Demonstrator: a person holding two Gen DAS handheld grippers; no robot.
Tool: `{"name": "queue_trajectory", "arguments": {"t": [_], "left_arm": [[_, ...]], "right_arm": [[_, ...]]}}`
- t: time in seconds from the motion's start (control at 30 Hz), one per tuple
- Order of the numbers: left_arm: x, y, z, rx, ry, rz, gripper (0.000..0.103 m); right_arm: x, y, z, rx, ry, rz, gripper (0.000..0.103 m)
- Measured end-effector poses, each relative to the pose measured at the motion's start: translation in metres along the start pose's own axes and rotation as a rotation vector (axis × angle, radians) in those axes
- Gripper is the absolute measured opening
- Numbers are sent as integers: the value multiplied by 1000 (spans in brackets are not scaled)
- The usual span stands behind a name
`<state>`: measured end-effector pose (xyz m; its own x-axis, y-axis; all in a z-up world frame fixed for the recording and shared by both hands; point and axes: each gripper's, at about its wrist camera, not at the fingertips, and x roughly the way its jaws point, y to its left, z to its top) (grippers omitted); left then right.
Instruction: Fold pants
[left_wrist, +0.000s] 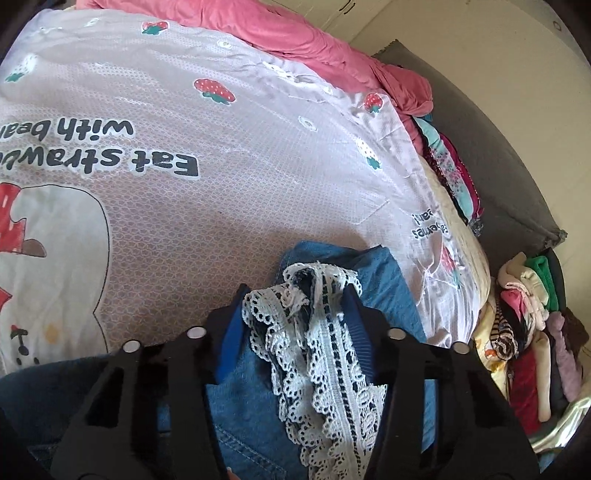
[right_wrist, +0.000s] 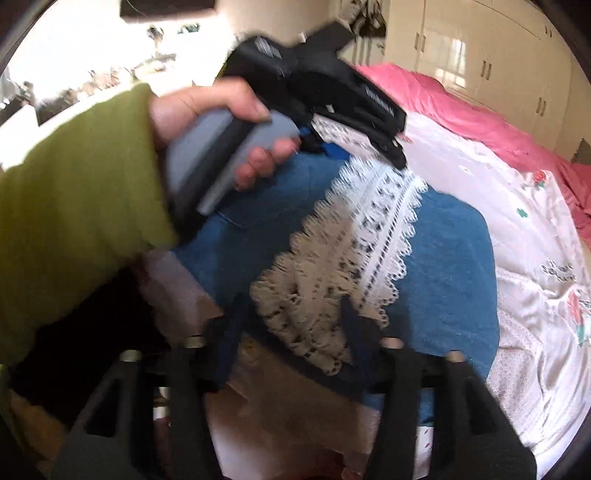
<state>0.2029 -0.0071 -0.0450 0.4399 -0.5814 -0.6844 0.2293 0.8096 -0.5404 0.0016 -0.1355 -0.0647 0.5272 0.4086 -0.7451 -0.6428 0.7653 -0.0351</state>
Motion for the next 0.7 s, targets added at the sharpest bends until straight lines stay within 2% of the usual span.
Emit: {"name": "queue_trajectory", "arguments": {"t": [0.1, 0.2, 0.37, 0.5, 0.6, 0.7], "left_arm": [[3, 1, 0, 1, 6, 11, 27], [-3, -1, 1, 15, -15, 16, 23], [-3, 2, 0, 7, -4, 34, 23], [0, 1, 0, 18, 3, 58, 23], [3, 0, -1, 33, 9, 75, 24], [1, -2, -1, 58, 9, 87, 26]], "right_arm": [[-3, -4, 4, 29, -7, 38, 18], [-16, 4, 11, -20, -51, 52, 18], [3, 11, 2, -30, 0, 69, 19], [6, 8, 0, -21, -4, 98, 25], [-1, 9, -1, -16, -13, 134, 37], [-21, 4, -6, -3, -38, 170, 38]]}}
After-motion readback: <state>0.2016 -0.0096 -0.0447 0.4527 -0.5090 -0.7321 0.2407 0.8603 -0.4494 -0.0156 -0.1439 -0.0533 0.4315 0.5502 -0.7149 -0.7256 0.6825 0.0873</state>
